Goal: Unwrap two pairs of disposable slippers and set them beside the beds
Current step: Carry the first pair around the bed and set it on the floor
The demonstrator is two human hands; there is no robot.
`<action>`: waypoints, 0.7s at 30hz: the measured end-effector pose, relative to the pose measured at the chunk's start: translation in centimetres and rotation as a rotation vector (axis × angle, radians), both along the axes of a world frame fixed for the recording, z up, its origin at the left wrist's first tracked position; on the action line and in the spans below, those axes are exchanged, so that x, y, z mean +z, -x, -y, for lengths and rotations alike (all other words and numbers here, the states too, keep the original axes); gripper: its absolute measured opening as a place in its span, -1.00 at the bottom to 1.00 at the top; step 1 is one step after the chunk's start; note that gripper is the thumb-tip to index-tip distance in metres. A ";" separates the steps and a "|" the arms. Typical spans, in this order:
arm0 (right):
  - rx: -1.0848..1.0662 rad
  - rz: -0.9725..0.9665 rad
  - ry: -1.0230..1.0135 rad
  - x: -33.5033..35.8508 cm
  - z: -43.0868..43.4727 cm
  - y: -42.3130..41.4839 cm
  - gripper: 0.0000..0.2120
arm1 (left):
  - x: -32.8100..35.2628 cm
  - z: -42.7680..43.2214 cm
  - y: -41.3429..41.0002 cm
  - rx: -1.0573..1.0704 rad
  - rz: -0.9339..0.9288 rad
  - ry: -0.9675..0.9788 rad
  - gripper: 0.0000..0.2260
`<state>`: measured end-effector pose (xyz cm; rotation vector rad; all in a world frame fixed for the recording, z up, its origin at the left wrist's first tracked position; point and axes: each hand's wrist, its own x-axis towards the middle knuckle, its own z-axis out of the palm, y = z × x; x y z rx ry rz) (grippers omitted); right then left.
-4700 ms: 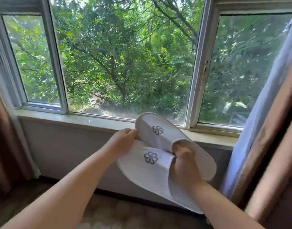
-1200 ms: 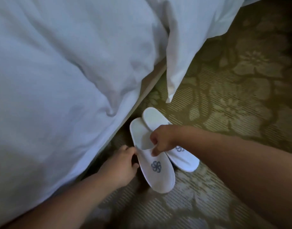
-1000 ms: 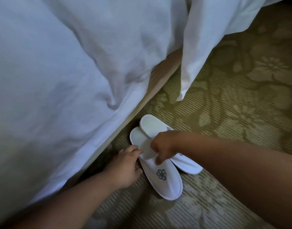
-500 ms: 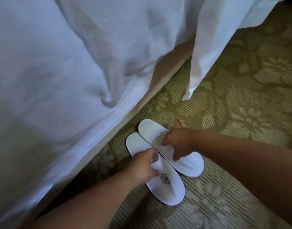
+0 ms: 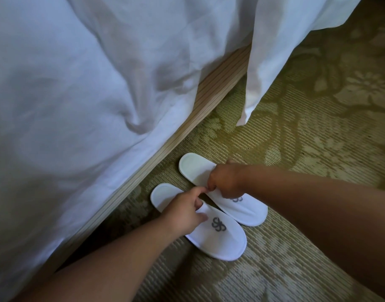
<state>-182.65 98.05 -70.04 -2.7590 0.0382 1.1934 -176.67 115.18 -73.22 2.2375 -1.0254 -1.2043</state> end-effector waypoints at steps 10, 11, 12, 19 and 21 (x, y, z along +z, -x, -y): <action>-0.192 -0.034 -0.140 1.1 0.5 0.0 -0.59 | -0.7 0.1 0.6 0.033 -0.017 0.100 -0.52; -0.195 -0.042 -0.141 1.0 0.5 0.2 -0.58 | -0.8 0.1 0.5 0.038 -0.023 0.107 -0.52; -0.199 -0.046 -0.143 0.8 0.5 0.3 -0.57 | -0.9 0.1 0.5 0.042 -0.027 0.111 -0.53; -0.248 -0.016 -0.201 0.7 0.6 0.1 -0.60 | -1.4 0.3 0.9 0.083 -0.053 0.126 -0.56; -0.256 -0.009 -0.208 0.5 0.4 0.0 -0.59 | -1.6 0.4 1.1 0.078 -0.063 0.123 -0.58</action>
